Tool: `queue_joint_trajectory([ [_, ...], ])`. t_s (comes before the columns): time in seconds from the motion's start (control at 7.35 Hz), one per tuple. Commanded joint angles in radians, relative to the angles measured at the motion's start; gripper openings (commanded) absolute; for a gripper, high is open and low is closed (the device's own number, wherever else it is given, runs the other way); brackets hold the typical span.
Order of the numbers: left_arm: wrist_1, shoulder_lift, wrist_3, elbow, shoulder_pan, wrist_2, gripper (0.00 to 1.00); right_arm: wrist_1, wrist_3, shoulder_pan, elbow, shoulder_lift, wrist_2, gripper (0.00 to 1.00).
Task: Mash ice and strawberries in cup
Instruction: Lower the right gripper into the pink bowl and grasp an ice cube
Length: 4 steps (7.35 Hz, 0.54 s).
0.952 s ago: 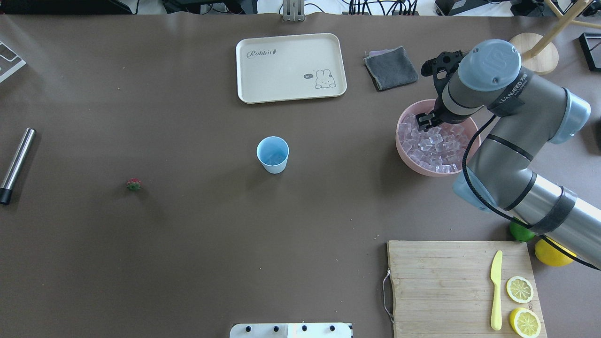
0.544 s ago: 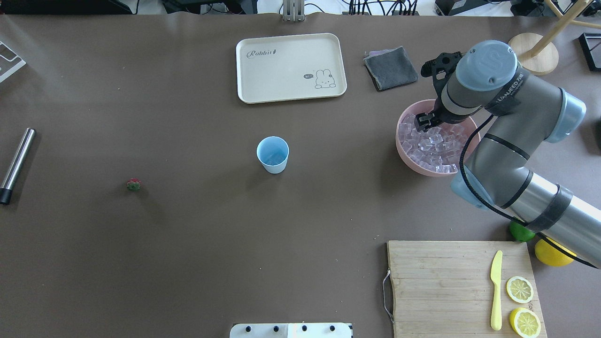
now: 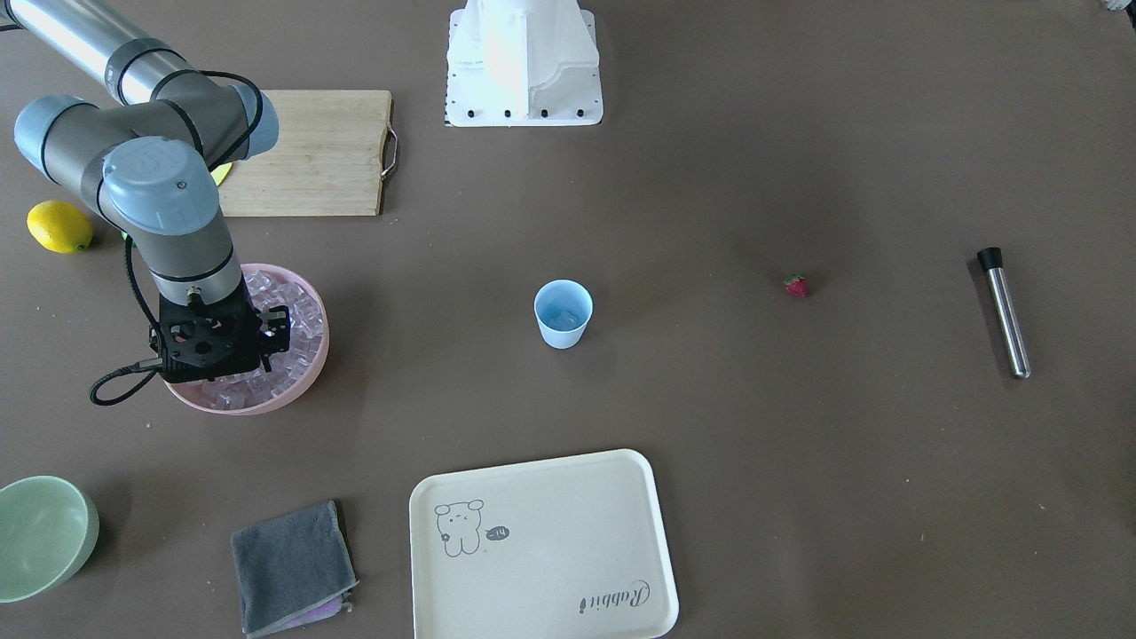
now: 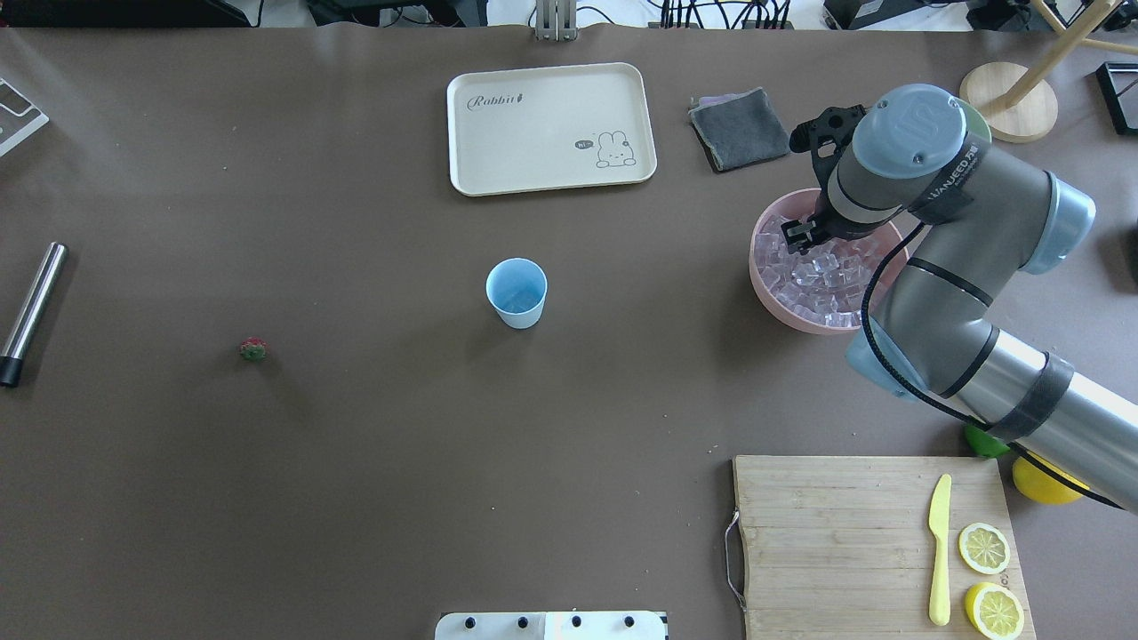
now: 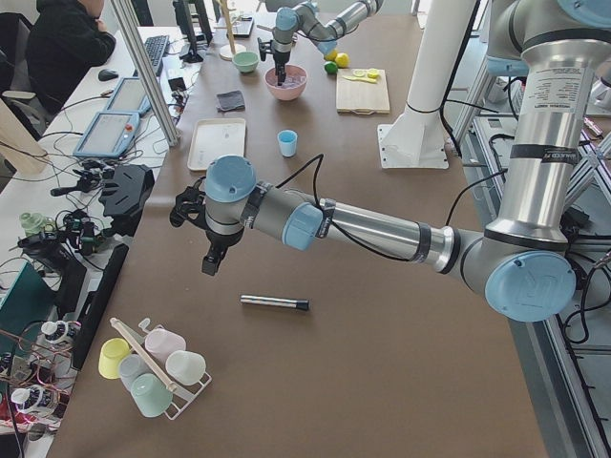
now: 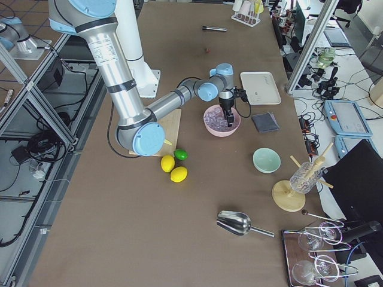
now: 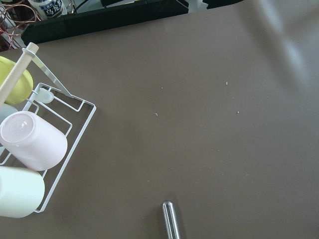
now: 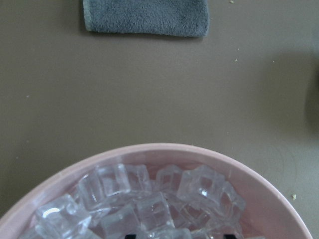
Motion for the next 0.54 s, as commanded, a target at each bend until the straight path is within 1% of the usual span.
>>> queue_joint_trajectory([
  [0.0,0.000,0.000,0.000,-0.004,0.000,0.000,0.98,-0.002,-0.002,-0.001,0.001,-0.002,0.003,0.31],
  [0.14,0.001,0.000,0.000,-0.004,0.000,0.000,0.98,-0.006,-0.002,-0.001,0.004,0.000,0.003,0.18],
  [0.27,0.000,0.000,0.000,-0.002,0.000,0.000,0.98,-0.010,-0.002,0.008,0.013,0.000,0.008,0.11],
  [0.41,0.000,0.000,0.000,-0.005,0.000,0.000,0.98,-0.011,-0.002,0.013,0.015,0.000,0.008,0.08],
])
